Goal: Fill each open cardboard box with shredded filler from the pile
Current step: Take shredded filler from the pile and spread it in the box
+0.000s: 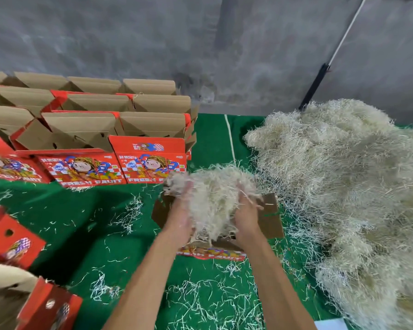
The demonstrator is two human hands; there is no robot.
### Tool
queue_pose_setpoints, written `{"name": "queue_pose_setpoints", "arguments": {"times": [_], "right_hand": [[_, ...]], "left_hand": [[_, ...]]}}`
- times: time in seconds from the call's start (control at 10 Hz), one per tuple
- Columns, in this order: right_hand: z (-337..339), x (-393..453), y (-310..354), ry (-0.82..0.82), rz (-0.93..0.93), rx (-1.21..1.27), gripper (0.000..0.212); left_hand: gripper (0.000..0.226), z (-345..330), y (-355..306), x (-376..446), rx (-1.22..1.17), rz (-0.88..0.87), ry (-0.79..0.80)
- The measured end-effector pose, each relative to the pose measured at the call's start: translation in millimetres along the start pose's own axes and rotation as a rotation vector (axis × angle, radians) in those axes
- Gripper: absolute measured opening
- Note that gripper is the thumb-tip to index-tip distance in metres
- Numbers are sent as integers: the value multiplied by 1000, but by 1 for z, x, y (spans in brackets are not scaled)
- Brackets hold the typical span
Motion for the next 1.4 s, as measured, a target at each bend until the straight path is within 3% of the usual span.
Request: {"name": "queue_pose_setpoints", "arguments": {"times": [0.1,0.2,0.3,0.4,0.5,0.6,0.7,0.8,0.9,1.0,1.1,1.2,1.3,1.4], "right_hand": [[-9,-1,-13,86,-21,-73,9],[25,15,-10,-62,81,-203,14],[40,13,-9,-177,151,-100,30],[30,2,-5,-117,183,-91,36],[6,-7,-7,180,102,-69,21],[7,-5,-10,115,-3,-109,15],[45,14,-10,-109,-14,-179,11],[57,16,-12,-154,30,-118,30],[47,10,-13,-99,10,-114,29],[42,7,-12,1,-110,-53,61],[50,2,-12,99,-105,-67,58],[66,2,-15,54,39,-181,55],[69,10,-21,-22,99,-100,52],[65,12,-17,-106,172,-86,49]], "left_hand": [[83,-9,17,-2,271,-111,31],[38,24,-2,8,173,-160,-92],[50,44,-12,16,122,-116,-168],[50,32,-12,12,108,-87,-196],[80,1,3,-2,234,9,9],[57,4,9,-4,210,-31,25],[39,41,-12,13,2,-49,-75],[43,49,-24,9,-43,-77,-24],[72,38,-19,12,2,11,54],[49,43,-10,19,-33,65,252],[34,50,-4,27,221,-97,203],[13,54,-11,32,157,-211,17],[9,57,-13,35,385,-344,-131],[4,63,-11,34,420,-465,-216]]}}
Point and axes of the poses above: each hand's wrist, its own x-axis towards the middle knuckle, its own z-axis out of the back of the hand, y = z × x, the point moved 1 cm from there along x, towards the middle knuckle, and after that the axes turned 14 degrees about z, right-handed, at the moved point
